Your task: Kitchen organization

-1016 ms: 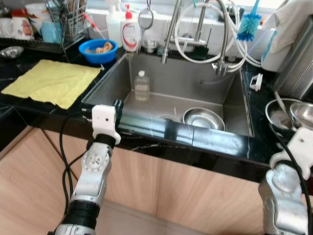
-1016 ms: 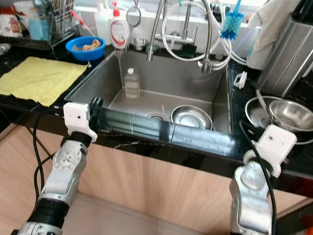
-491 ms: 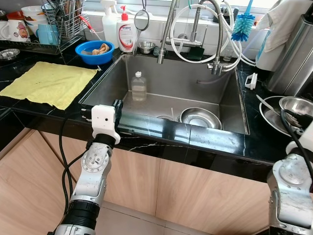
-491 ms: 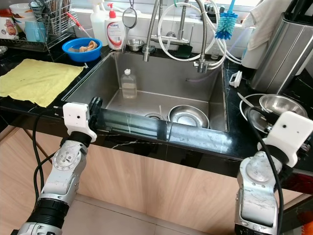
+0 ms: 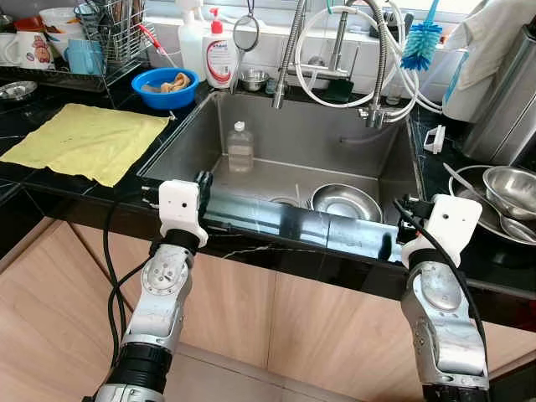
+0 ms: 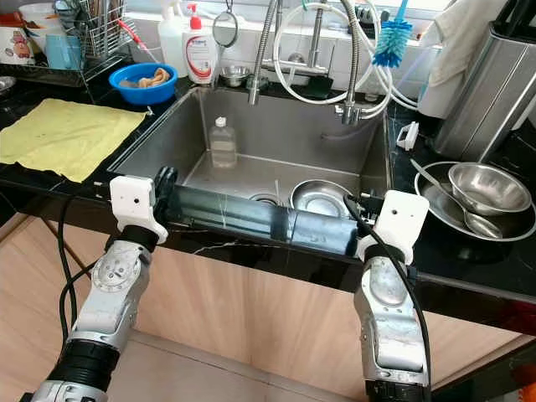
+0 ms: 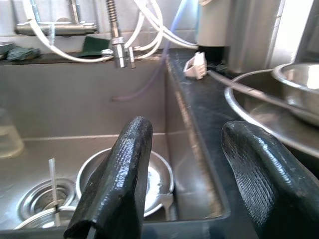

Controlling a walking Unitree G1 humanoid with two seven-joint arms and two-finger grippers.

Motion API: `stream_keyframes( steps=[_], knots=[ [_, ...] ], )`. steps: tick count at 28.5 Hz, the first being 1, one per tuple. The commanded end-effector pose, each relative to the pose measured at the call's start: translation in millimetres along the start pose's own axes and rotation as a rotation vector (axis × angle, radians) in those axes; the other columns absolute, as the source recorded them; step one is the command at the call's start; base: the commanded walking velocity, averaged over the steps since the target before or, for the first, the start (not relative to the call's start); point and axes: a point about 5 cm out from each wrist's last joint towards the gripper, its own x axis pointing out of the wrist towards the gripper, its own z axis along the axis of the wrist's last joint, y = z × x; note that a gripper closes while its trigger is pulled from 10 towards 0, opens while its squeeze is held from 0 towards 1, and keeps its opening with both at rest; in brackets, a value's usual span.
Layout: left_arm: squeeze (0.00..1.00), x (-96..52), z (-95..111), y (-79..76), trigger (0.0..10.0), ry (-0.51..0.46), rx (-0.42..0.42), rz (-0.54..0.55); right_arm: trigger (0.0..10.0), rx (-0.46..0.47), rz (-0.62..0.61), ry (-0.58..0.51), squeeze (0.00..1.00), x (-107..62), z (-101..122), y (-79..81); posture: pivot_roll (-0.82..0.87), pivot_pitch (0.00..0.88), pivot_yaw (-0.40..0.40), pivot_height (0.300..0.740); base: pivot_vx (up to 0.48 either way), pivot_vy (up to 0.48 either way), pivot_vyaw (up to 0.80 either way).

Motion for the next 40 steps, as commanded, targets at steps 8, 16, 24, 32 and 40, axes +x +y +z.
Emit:
stream_keyframes(
  steps=[8,16,24,32,40],
  knots=[
    [0.00,0.1,2,-0.1,10.0,-0.004,0.004,-0.004,10.0,-0.001,-0.081,-0.057,0.00,20.5,16,-16.4,0.07,0.000,-0.027,0.740,0.000,0.000,0.00],
    [0.00,-0.3,3,0.5,10.0,-0.004,0.005,0.001,10.0,0.036,-0.132,-0.043,0.00,25.2,15,-19.3,0.08,0.000,-0.028,0.740,0.000,0.000,0.00],
    [0.00,-0.4,3,1.6,10.0,-0.003,0.008,0.002,10.0,0.047,-0.208,0.014,0.00,22.0,4,-27.5,0.08,0.000,-0.028,0.740,0.000,0.000,0.00],
    [0.00,-1.0,3,0.6,10.0,-0.003,0.005,-0.001,10.0,0.050,-0.251,0.030,0.00,21.2,2,-33.6,0.08,0.000,-0.025,0.740,0.000,0.000,0.00],
    [0.00,-0.8,4,2.0,10.0,-0.002,0.008,-0.003,10.0,0.056,-0.251,0.056,0.00,18.7,-2,-32.2,0.08,0.000,-0.020,0.740,0.000,0.000,0.00]
  ],
)
